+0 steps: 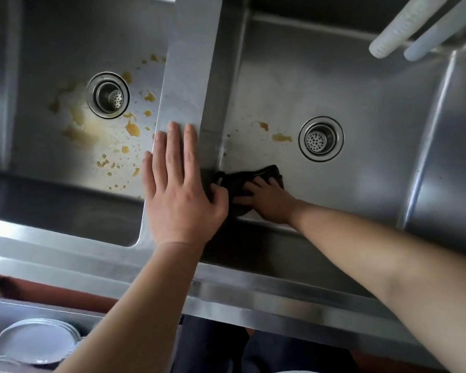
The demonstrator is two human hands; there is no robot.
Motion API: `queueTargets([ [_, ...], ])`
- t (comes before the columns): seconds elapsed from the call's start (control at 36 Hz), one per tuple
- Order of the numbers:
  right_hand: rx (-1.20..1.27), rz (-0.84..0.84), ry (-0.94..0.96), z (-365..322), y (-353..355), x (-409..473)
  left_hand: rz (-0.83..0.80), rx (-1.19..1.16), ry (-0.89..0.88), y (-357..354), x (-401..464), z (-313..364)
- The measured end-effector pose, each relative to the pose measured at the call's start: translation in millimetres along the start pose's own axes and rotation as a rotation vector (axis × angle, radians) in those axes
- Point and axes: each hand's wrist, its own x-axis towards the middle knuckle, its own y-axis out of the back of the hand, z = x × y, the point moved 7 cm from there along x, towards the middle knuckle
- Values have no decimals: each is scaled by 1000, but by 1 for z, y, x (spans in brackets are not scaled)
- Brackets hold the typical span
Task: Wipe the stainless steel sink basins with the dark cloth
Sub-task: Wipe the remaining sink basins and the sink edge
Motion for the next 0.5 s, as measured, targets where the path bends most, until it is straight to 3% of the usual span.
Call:
queueTargets([
  [0.14,105,207,-179,20,45,47,17,14,-2,1,1,0],
  [0.31,131,300,-155,59,72,65,5,11,0,4,1,1],
  [0.5,533,545,-621,135,122,86,10,-7,4,5,2,1],
])
